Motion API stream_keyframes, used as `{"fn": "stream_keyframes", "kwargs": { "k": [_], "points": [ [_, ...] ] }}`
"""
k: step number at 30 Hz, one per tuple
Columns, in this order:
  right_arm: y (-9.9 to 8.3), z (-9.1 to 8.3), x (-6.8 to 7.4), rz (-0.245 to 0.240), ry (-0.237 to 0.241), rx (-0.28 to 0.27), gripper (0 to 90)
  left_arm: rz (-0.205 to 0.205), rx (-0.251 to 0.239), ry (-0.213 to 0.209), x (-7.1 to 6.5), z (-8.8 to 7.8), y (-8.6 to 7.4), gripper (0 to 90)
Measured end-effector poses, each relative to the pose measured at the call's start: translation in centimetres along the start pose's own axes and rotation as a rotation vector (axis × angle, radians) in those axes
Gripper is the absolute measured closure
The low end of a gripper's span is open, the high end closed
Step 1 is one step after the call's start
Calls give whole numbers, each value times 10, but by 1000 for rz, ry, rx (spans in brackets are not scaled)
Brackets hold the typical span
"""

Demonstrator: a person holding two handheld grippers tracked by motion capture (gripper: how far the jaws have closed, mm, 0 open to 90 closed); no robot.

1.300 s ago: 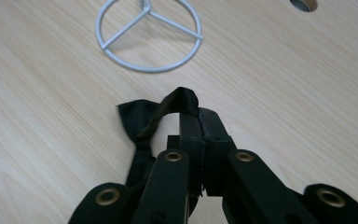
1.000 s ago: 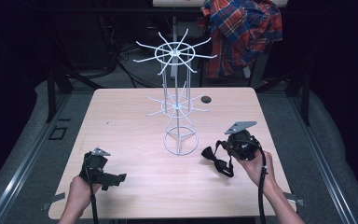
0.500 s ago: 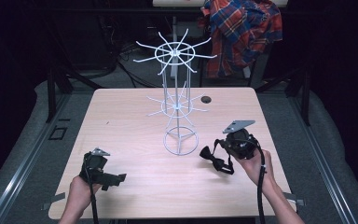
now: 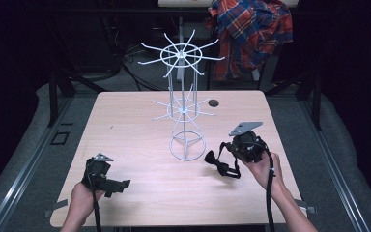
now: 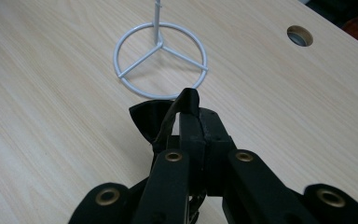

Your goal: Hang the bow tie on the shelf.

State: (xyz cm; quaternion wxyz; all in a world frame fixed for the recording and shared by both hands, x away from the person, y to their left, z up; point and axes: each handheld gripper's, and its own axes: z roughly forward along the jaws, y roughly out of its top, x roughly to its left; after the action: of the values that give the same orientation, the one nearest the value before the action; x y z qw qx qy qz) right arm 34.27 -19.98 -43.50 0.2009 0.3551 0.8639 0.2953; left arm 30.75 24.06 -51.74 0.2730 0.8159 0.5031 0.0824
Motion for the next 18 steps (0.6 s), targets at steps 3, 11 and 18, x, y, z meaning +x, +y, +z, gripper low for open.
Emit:
{"fn": "stream_keyframes", "kwargs": {
  "k": [3, 11, 18],
  "points": [
    [3, -2, -1, -2, 1, -11, 897, 1, 1, -1, 0, 1, 1, 0],
    [13, -5, -5, -7, -7, -27, 897, 9, 3, -9, -1, 3, 3, 0],
    [20, -8, -7, -13, -13, -30, 897, 3, 3, -8, 1, 1, 2, 0]
  ]
}}
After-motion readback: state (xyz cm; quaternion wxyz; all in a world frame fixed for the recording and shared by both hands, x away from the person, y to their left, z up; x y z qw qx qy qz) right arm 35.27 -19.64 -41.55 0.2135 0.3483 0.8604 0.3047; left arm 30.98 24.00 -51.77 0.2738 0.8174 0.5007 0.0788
